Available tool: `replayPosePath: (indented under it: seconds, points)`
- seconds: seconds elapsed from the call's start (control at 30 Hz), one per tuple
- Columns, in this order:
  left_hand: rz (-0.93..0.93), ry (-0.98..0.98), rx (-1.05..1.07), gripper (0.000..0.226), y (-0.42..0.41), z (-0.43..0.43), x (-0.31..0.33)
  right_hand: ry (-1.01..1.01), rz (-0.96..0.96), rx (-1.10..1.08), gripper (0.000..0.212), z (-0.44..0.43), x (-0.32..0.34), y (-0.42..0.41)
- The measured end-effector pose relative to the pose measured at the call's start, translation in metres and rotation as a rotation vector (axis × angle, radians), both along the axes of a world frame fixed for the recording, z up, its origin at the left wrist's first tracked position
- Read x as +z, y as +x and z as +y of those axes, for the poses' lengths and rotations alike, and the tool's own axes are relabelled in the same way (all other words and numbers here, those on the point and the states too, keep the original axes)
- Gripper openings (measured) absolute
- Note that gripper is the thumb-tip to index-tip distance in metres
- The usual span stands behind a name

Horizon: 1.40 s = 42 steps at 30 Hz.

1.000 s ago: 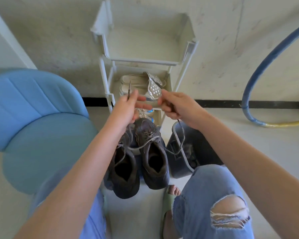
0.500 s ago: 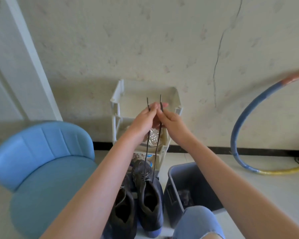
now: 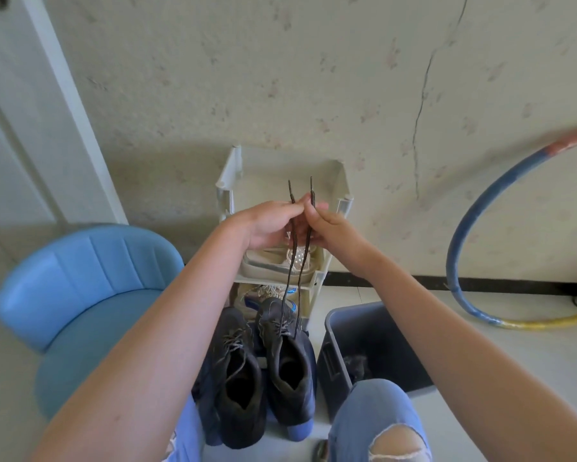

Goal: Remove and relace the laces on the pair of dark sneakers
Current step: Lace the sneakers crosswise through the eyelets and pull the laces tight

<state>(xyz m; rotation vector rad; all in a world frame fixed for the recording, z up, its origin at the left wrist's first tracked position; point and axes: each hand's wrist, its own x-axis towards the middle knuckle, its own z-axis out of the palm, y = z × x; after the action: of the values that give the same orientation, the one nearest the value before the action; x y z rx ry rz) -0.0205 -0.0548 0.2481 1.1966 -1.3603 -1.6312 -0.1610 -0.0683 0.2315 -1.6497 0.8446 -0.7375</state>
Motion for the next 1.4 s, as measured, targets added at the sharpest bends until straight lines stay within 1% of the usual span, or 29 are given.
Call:
replayPosePath:
  seconds: [0.07,0.2,0.23,0.3,0.37,0.43,0.47,0.53,0.57,0.6,0.63,0.67,0.7,0.73,0.8,0.83,0.87,0.93,0.97,1.03,1.07,1.1,1.13,1.17,1.2,1.23,1.3,1.37,1.4]
  points:
    - [0.013,0.028,-0.002,0.042,-0.003,-0.004,-0.008,0.027,-0.019,-0.008,0.044,-0.001,-0.004,0.002]
    - [0.181,0.051,0.093,0.057,-0.001,-0.006,-0.035,-0.012,-0.053,-0.139,0.039,-0.007,-0.018,0.007]
    - [0.156,0.007,0.108,0.055,-0.001,-0.002,-0.044,-0.029,-0.047,-0.192,0.038,-0.01,-0.022,0.006]
    - [-0.033,-0.13,0.157,0.045,-0.002,0.01,-0.061,-0.055,-0.026,-0.286,0.037,-0.015,-0.023,0.005]
    - [-0.209,-0.24,0.25,0.04,-0.007,0.018,-0.071,-0.078,-0.037,-0.324,0.037,-0.017,-0.023,0.004]
    - [-0.298,-0.335,0.305,0.036,-0.011,0.019,-0.078,-0.118,0.006,-0.34,0.039,-0.016,-0.022,0.007]
    - [-0.317,-0.359,0.32,0.029,-0.013,0.018,-0.08,-0.145,0.04,-0.349,0.039,-0.015,-0.022,0.009]
    - [-0.325,-0.347,0.381,0.016,-0.015,0.013,-0.082,-0.186,0.106,-0.401,0.036,-0.016,-0.023,0.013]
    - [-0.295,-0.307,0.419,0.017,-0.016,0.011,-0.083,-0.234,0.161,-0.459,0.034,-0.017,-0.024,0.013]
    - [-0.27,-0.26,0.448,0.021,-0.017,0.009,-0.085,-0.328,0.226,-0.517,0.035,-0.018,-0.024,0.012]
    - [-0.285,-0.226,0.453,0.025,-0.017,0.008,-0.085,-0.45,0.285,-0.534,0.037,-0.018,-0.025,0.01]
    - [-0.337,-0.214,0.422,0.027,-0.016,0.008,-0.085,-0.569,0.345,-0.498,0.039,-0.016,-0.025,0.009]
    - [-0.378,-0.204,0.361,0.027,-0.016,0.009,-0.084,-0.638,0.408,-0.422,0.04,-0.016,-0.025,0.009]
    - [-0.383,-0.188,0.292,0.026,-0.016,0.01,-0.081,-0.634,0.45,-0.332,0.04,-0.017,-0.027,0.01]
    - [-0.351,-0.144,0.18,0.024,-0.019,0.013,-0.074,-0.432,0.498,-0.213,0.041,-0.02,-0.028,0.016]
    - [-0.352,-0.138,0.143,0.025,-0.019,0.012,-0.071,-0.349,0.508,-0.211,0.041,-0.022,-0.029,0.018]
    - [-0.366,-0.144,0.11,0.027,-0.018,0.012,-0.07,-0.322,0.524,-0.228,0.041,-0.023,-0.029,0.021]
    - [-0.388,-0.18,0.075,0.026,-0.016,0.01,-0.07,-0.334,0.6,-0.233,0.04,-0.026,-0.027,0.021]
    - [-0.367,-0.192,0.087,0.024,-0.013,0.01,-0.071,-0.327,0.654,-0.198,0.038,-0.025,-0.024,0.019]
    - [-0.287,-0.172,0.155,0.022,-0.009,0.009,-0.071,-0.327,0.811,-0.044,0.032,-0.023,-0.019,0.015]
    - [-0.259,-0.155,0.19,0.022,-0.007,0.009,-0.071,-0.349,0.883,0.005,0.029,-0.021,-0.017,0.012]
    - [-0.236,-0.138,0.224,0.022,-0.005,0.009,-0.069,-0.389,0.916,0.016,0.03,-0.02,-0.016,0.008]
    - [-0.217,-0.124,0.256,0.021,-0.003,0.009,-0.069,-0.377,0.877,-0.008,0.036,-0.019,-0.016,0.004]
    - [-0.204,-0.115,0.283,0.019,-0.001,0.01,-0.067,-0.272,0.769,-0.039,0.043,-0.02,-0.02,0.001]
    - [-0.216,-0.114,0.304,0.018,0.001,0.01,-0.066,-0.128,0.628,-0.048,0.044,-0.022,-0.025,-0.003]
    - [-0.254,-0.122,0.32,0.017,0.002,0.01,-0.065,-0.009,0.509,-0.037,0.038,-0.023,-0.029,-0.007]
    - [-0.345,-0.15,0.327,0.014,0.004,0.011,-0.065,0.139,0.352,-0.004,0.025,-0.023,-0.033,-0.015]
    - [-0.405,-0.195,0.309,0.013,0.004,0.011,-0.065,0.295,0.215,0.05,0.025,-0.026,-0.035,-0.019]
    - [-0.428,-0.228,0.288,0.014,0.003,0.012,-0.065,0.35,0.193,0.069,0.029,-0.026,-0.036,-0.02]
